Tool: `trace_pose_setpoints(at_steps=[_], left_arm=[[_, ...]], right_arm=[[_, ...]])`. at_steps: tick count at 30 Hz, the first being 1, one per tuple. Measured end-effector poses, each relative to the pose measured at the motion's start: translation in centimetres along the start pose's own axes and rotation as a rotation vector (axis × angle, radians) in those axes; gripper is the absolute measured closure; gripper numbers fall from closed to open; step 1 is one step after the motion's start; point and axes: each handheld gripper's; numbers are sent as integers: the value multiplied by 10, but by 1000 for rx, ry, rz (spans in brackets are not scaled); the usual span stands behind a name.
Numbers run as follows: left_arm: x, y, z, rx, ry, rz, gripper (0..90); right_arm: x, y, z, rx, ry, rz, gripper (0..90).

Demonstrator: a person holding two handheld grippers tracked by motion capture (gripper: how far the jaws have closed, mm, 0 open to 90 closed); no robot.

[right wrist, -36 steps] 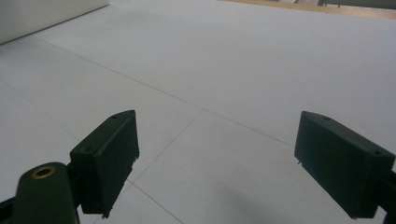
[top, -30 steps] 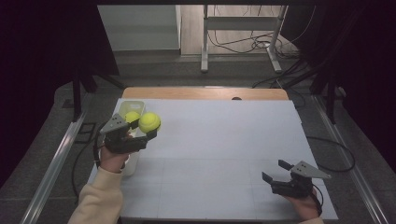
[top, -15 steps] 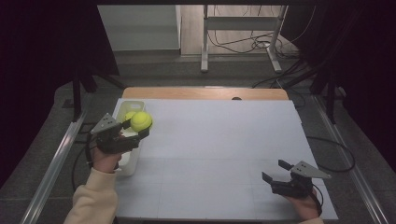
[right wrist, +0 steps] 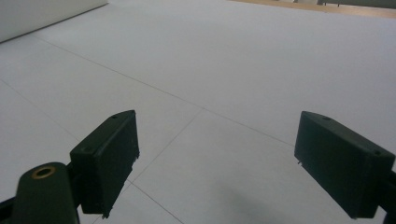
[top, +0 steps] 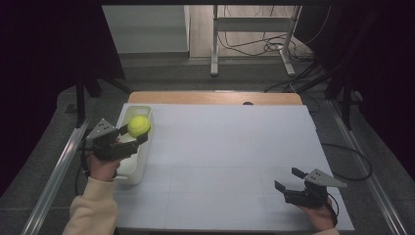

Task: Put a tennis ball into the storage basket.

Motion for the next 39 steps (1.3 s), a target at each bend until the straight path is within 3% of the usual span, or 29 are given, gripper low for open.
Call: trace_pose_setpoints(at_steps=[17, 39], left_arm=[[9, -21, 2, -64, -38, 36, 265], [17, -30, -7, -124, -140, 28, 264]], right_arm=[[0, 0, 0, 1, -3, 3, 142], [0, 0, -1, 1, -9, 6, 143]])
Point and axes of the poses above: each handheld gripper's, and its own axes: z roughly backward along the jaws, x roughly out of its underside, y roughly to its right, and after that the axes turned 8 degrees about -x, right-handed
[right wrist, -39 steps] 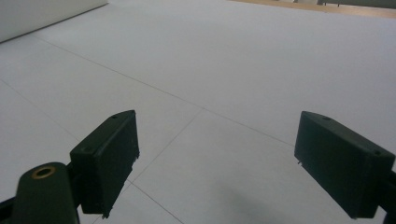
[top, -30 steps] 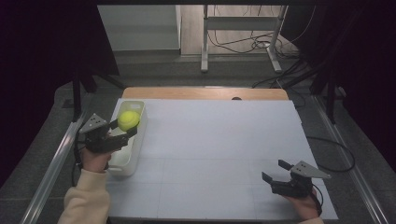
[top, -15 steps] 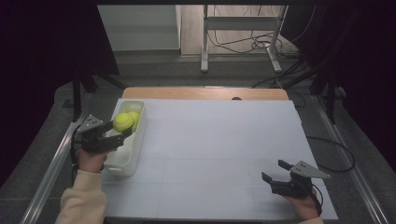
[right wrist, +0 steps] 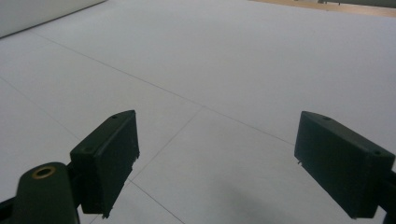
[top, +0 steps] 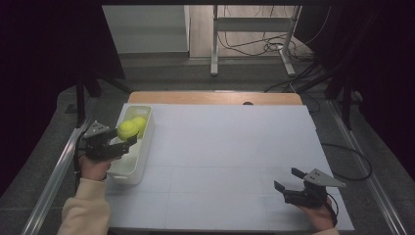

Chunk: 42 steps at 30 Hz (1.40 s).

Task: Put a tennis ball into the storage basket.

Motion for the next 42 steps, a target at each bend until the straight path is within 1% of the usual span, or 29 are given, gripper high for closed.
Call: trace_pose_setpoints(at_steps=[3, 8, 9, 13, 15, 16, 18, 20, 21, 24, 29, 31, 32, 33, 34, 37, 39, 40, 42], left_arm=[[1, -2, -2, -8, -19, 0, 264], [2, -4, -3, -12, -38, 4, 263], [2, -4, -4, -19, -54, -3, 263], [2, -3, -6, -28, -76, -12, 263], [3, -3, -8, -32, -97, -20, 263], [3, -3, -8, -32, -97, -20, 262], [4, -3, -11, -39, -116, -23, 261], [5, -4, -12, -50, -124, -21, 257], [5, -4, -12, -58, -116, -16, 252], [3, -5, -10, -54, -122, 4, 164], [2, -5, -10, -46, -115, 4, 120], [2, -4, -9, -36, -105, 6, 112], [1, -4, -8, -31, -100, 2, 110], [1, -2, -6, -16, -86, 3, 108], [1, -2, -6, -16, -86, 3, 106], [0, -1, -2, 22, -60, 5, 103], [1, 1, 1, 40, -40, 3, 100], [1, 1, 1, 40, -40, 3, 100], [1, 2, 3, 61, -21, 7, 99]], right_arm=[[0, 0, 0, -1, 0, -1, 143], [0, 0, 0, -1, -1, -2, 143], [0, 0, 0, -1, -1, -2, 143], [0, 0, -1, 0, -3, -2, 144], [0, 0, -1, 1, -3, -2, 144], [0, 0, -1, 1, -3, -2, 144], [0, 0, 0, 1, -4, -2, 144], [0, 0, -1, 1, -4, -2, 144], [0, 0, 0, 1, -4, -2, 144], [0, 0, 0, -1, -2, -2, 144], [0, 0, -1, -1, -3, -1, 144], [0, 0, 0, -1, -3, -1, 144], [0, 0, 0, 0, -2, -1, 144], [0, 0, 0, 0, -2, -2, 144], [0, 0, 0, 0, -2, -2, 144], [0, 0, 0, -1, -2, -2, 144], [0, 0, 0, -1, -1, -2, 144], [0, 0, 0, -1, -1, -2, 144], [0, 1, 0, -2, 0, -2, 144]])
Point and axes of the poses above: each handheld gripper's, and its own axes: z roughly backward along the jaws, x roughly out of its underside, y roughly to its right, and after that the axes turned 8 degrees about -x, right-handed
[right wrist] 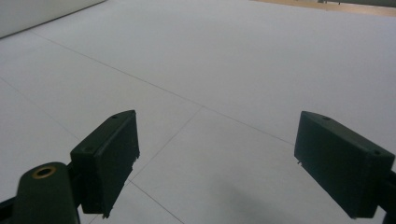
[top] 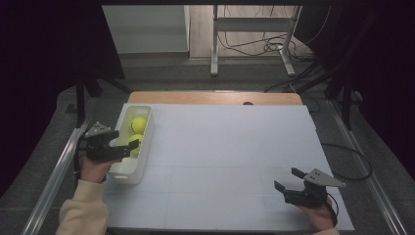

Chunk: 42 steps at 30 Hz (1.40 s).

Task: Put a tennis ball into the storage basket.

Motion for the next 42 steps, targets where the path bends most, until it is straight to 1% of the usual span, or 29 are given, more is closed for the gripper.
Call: trace_pose_setpoints(at_steps=[1, 2, 3, 4, 9, 11, 14, 15, 18, 19, 23, 27, 30, 34, 39, 42], left_arm=[[1, 2, 2, 23, 23, 6, 98], [1, 2, 2, 23, 23, 6, 95], [1, 3, 2, 36, 30, 8, 95], [2, 6, 3, 56, 39, 0, 89], [2, 12, 3, 76, 49, -18, 85], [3, 15, 4, 102, 59, -13, 86], [4, 21, 6, 112, 62, -19, 86], [4, 21, 6, 112, 62, -19, 85], [8, 29, 7, 131, 57, -30, 86], [8, 29, 7, 131, 57, -30, 86], [11, 37, 9, 149, 64, -46, 86], [13, 47, 9, 182, 61, -59, 88], [15, 55, 8, 199, 59, -78, 88], [17, 62, 5, 212, 68, -91, 88], [22, 71, 6, 233, 87, -115, 88], [24, 75, 7, 244, 102, -121, 90]], right_arm=[[0, 0, -1, 0, -2, 1, 144], [0, 0, -1, 0, -2, 1, 144], [0, 0, -1, -1, -3, 1, 144], [0, 0, -1, 0, -2, 1, 144], [-1, 1, -3, -5, -1, -2, 144], [-1, 2, -4, -9, -3, -2, 144], [-2, 3, -7, -19, -4, 2, 144], [-2, 2, -9, -25, -3, 2, 144], [-3, 2, -10, -33, -5, 7, 144], [-3, 2, -10, -33, -5, 7, 144], [-4, 1, -12, -39, -9, 17, 144], [-4, -1, -12, -42, -9, 16, 144], [-4, -2, -12, -56, -8, 24, 144], [-4, -5, -12, -70, -11, 36, 143], [-4, -9, -9, -105, -4, 55, 143], [-4, -11, -9, -121, -4, 66, 142]])
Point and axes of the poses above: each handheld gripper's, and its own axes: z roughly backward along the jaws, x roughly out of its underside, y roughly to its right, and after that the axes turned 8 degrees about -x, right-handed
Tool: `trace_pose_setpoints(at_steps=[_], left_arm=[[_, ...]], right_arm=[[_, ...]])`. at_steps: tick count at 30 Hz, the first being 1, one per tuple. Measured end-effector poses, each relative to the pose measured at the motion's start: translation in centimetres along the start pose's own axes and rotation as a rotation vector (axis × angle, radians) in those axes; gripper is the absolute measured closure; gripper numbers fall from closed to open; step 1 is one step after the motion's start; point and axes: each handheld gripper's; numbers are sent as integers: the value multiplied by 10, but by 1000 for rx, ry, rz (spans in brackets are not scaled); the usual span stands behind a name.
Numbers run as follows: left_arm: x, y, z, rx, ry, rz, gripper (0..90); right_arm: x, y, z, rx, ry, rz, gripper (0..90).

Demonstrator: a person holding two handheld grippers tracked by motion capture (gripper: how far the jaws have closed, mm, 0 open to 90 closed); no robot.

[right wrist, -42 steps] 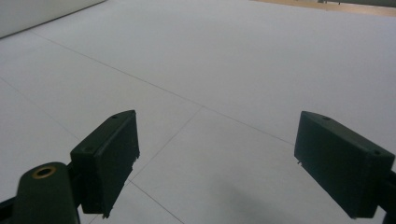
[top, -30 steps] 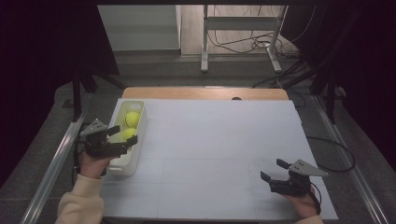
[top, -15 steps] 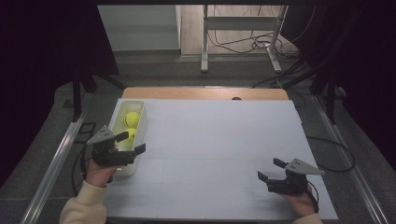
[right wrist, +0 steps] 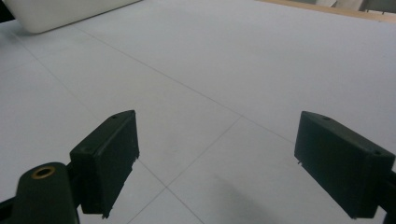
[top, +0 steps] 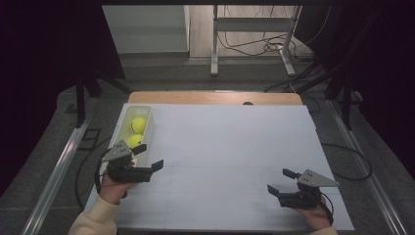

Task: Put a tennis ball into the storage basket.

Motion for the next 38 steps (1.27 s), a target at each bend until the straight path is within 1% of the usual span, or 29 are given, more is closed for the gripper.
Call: trace_pose_setpoints(at_steps=[3, 6, 9, 10, 14, 16, 17, 18, 20, 21, 23, 24, 29, 38], left_arm=[[2, 6, 1, 19, 14, -15, 93], [7, 12, -1, 34, 15, -21, 93], [14, 19, -7, 57, -1, -25, 94], [14, 19, -7, 57, -1, -25, 94], [22, 28, -15, 80, -27, -48, 94], [25, 30, -17, 77, -28, -54, 94], [27, 33, -18, 64, -26, -74, 101], [30, 37, -18, 42, -14, -89, 101], [31, 38, -17, 42, -4, -88, 111], [34, 38, -17, 54, -8, -88, 118], [38, 38, -18, 62, -24, -83, 114], [38, 38, -18, 62, -24, -83, 113], [44, 37, -23, 65, -58, -73, 112], [44, 34, -24, 65, -51, -59, 111]], right_arm=[[0, -2, 0, -7, 2, -2, 143], [0, -3, 0, -5, 0, -4, 143], [1, -4, 1, -3, 1, -9, 143], [1, -4, 1, -3, 1, -9, 143], [2, -3, 1, -5, 3, -10, 143], [2, -3, 0, -8, 1, -13, 143], [2, -3, 0, -10, -3, -9, 143], [2, -4, 0, -11, -4, -7, 143], [2, -4, 0, -10, -4, -6, 143], [2, -3, 0, -9, -1, -6, 143], [3, -3, 1, -7, -2, -8, 143], [3, -3, 1, -7, -2, -8, 143], [3, -4, 0, -7, -3, -6, 143], [3, -4, 2, -6, 6, -4, 143]])
Point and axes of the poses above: each handheld gripper's, and its own axes: z roughly backward along the jaws, x roughly out of its underside, y roughly to its right, and after that the axes turned 8 degrees about -x, right-handed
